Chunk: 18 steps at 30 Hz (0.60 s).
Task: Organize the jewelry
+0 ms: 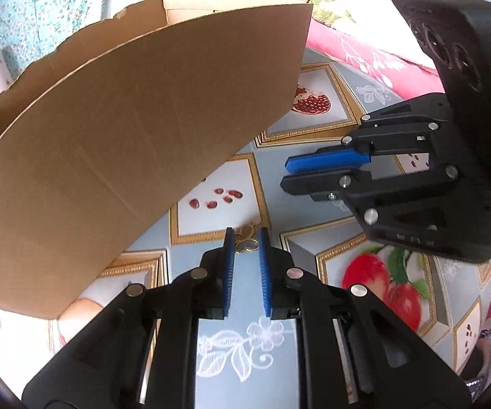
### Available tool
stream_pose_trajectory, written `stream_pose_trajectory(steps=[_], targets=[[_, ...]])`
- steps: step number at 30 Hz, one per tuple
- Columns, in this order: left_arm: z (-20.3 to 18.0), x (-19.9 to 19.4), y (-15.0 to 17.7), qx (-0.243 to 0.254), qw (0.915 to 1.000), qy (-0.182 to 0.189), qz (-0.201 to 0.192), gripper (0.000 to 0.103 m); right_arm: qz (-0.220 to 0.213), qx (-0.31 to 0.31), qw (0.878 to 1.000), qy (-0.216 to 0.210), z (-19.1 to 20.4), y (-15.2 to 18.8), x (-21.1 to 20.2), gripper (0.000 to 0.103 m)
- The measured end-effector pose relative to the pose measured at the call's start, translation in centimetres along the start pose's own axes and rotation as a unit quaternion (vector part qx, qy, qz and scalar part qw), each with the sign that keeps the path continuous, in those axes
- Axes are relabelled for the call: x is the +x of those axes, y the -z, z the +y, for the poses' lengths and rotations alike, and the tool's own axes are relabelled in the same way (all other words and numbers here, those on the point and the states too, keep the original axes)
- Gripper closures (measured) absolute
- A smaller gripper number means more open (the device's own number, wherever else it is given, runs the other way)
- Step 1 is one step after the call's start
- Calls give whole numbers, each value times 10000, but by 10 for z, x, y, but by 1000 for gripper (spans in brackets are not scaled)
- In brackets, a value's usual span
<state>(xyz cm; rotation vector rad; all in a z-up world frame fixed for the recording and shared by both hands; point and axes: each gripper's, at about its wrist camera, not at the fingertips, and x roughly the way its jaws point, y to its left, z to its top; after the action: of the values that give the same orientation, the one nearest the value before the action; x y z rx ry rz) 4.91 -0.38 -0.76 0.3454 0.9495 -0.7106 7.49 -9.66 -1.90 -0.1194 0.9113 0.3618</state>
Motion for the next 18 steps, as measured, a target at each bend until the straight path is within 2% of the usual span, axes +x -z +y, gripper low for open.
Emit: stream_pose_trajectory(steps=[1, 7, 9, 11, 13, 16, 18], targets=[[0, -3, 0, -20, 10000, 31, -27, 90, -62, 53, 10000, -30, 0, 2, -4, 100], [1, -47, -4, -41, 9989, 29, -467, 90, -457, 383, 9975, -373, -11, -5, -46, 100], [2, -62, -7, -36, 9983, 12, -585, 90, -520, 279, 9975, -377, -11, -10, -58, 100], [5, -69, -8, -92, 9979, 44, -635, 90, -425, -28, 9990, -168, -6, -13, -60, 100], [6, -68, -6, -126, 9979, 54, -626, 90, -203, -231, 9993, -228, 1, -10, -51, 100], [9, -60, -2, -240, 9981, 93, -568, 90, 168, -219, 9995, -149, 1, -4, -32, 97], [11, -58, 1, -329, 9979, 169, -535, 90, 253, 28, 9997, -56, -3, 2, -23, 95]])
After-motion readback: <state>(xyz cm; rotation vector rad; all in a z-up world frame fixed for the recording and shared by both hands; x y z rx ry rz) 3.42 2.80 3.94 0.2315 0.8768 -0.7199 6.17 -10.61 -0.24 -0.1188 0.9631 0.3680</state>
